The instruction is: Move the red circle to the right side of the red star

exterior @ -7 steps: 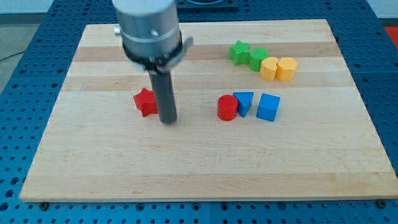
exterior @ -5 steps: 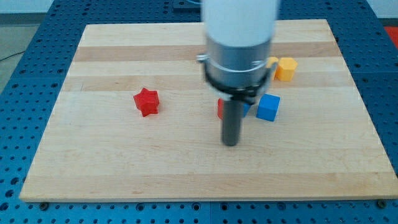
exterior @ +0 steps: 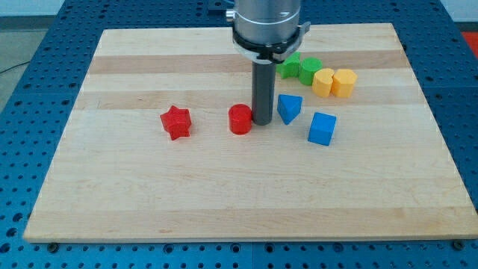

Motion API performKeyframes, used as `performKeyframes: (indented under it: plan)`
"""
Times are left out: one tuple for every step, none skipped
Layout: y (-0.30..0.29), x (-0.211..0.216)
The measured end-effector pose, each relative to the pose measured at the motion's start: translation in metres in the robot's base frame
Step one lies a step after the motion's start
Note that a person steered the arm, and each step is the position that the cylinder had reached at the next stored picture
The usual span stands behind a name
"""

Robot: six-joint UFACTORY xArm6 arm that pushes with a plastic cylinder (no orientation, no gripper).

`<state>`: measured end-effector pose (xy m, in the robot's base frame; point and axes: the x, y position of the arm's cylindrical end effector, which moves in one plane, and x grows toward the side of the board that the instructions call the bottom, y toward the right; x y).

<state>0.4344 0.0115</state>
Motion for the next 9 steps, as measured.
performKeyframes:
  plan:
    - [-0.033, 0.004]
    - [-0.058, 0.006]
    - [-0.059, 0.005]
    - [-0.062, -0.019]
    - [-0.071, -0.037]
    - [-0.074, -0.105]
    - [-0.032, -0.188]
    - [0.086, -0.206]
    - [0.160, -0.187]
